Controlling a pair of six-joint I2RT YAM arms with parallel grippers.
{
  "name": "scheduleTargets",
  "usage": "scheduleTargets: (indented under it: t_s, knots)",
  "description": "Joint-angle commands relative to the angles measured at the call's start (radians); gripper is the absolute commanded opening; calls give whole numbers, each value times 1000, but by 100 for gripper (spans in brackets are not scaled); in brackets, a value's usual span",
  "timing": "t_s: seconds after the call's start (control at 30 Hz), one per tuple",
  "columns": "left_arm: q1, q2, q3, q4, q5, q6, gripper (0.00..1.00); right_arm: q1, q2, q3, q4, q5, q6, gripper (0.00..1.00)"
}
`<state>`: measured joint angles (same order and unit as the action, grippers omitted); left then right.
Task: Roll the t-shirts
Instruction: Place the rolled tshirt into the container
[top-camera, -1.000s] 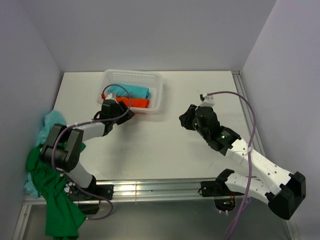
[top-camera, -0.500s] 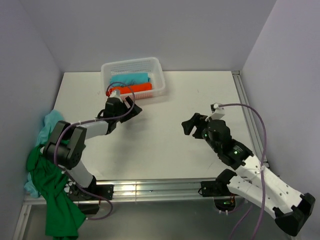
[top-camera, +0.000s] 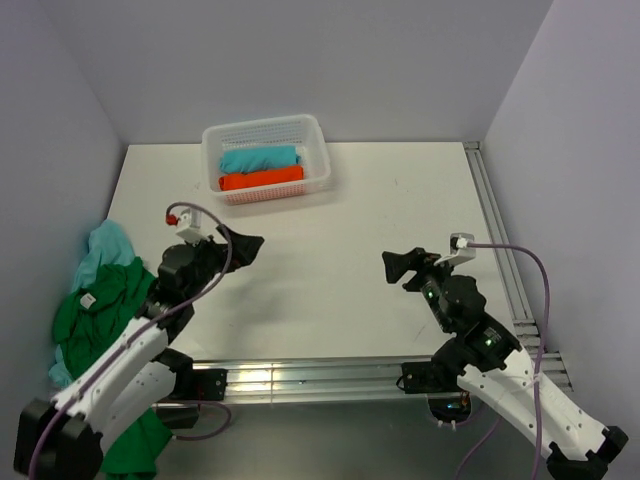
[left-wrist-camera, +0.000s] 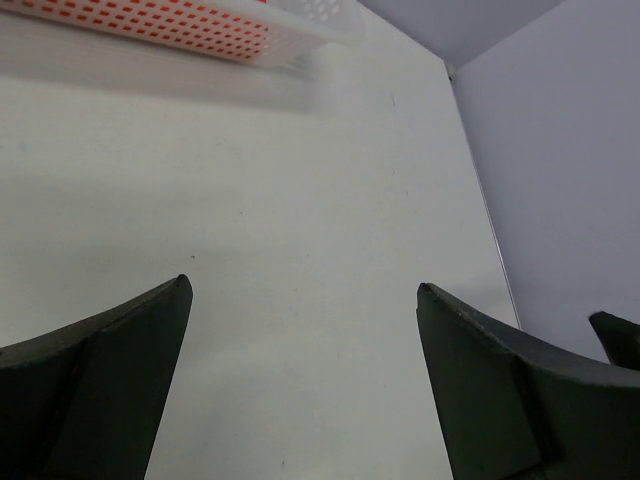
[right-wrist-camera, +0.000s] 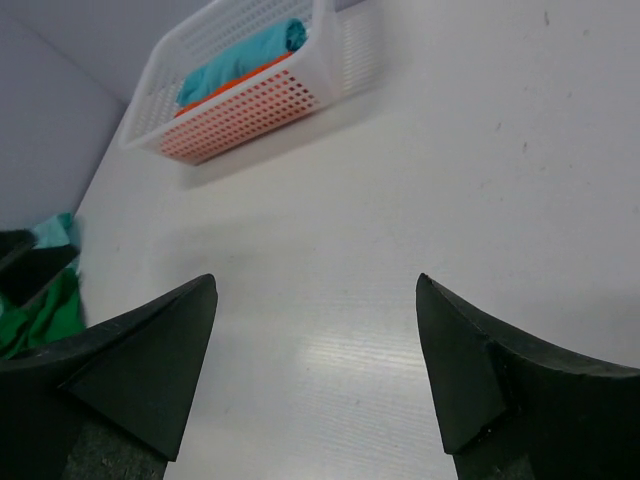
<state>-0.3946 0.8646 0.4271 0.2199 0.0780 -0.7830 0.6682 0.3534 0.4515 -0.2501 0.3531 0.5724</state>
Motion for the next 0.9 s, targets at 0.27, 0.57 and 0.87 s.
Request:
scheduleTargets:
  t_s: [0.27, 0.57, 0.87]
  knots:
    - [-7, -542, -241, -166, -10, 123, 99, 7, -234, -309, 235, 41, -92, 100]
    - [-7, -532, -271, -152, 63, 103, 99, 7, -160, -284, 215, 50, -60, 100]
    - [-7, -490, -268, -155, 40, 91, 99, 7, -159, -284, 213, 63, -52, 100]
